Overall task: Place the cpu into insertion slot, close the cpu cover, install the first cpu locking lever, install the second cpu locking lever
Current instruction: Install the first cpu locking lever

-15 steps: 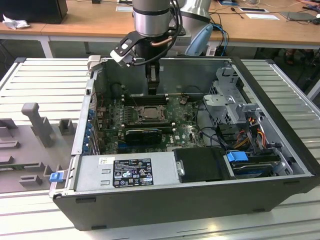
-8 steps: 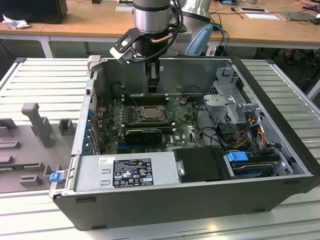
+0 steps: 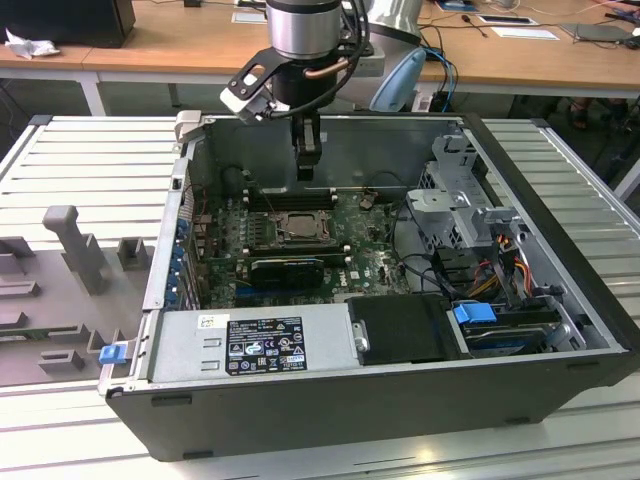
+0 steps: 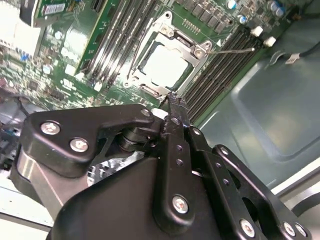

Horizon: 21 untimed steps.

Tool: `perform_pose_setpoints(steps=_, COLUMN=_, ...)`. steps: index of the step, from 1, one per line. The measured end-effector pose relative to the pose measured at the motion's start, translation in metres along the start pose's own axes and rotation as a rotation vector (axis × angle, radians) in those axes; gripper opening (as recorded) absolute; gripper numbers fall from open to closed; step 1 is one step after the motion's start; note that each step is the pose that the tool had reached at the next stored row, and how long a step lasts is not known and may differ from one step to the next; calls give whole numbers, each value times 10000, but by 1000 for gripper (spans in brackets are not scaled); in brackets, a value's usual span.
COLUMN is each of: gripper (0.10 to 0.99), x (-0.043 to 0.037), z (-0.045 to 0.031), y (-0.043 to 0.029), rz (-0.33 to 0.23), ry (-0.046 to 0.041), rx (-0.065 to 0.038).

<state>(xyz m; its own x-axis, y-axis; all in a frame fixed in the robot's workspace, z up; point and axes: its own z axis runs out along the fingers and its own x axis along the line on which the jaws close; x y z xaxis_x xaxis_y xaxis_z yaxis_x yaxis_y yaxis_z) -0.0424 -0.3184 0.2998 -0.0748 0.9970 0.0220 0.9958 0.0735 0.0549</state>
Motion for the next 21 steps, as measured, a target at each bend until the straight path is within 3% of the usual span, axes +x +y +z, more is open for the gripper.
perform_pose_setpoints(steps=2, gripper=106, x=0, z=12, y=-1, rz=-739, ry=40, rx=17)
perform_pose_setpoints(steps=8, gripper=106, x=-2, z=69, y=-4, rz=-1958, ry=112, rx=82)
perform_pose_setpoints(steps=10, gripper=106, x=-2, z=100, y=-6, rz=-2716, ry=162, rx=154)
perform_pose_setpoints(steps=14, gripper=106, x=-2, z=111, y=-6, rz=-3875, ry=223, rx=196)
perform_pose_setpoints(steps=21, gripper=106, x=-3, z=111, y=-7, rz=-5062, ry=282, rx=223)
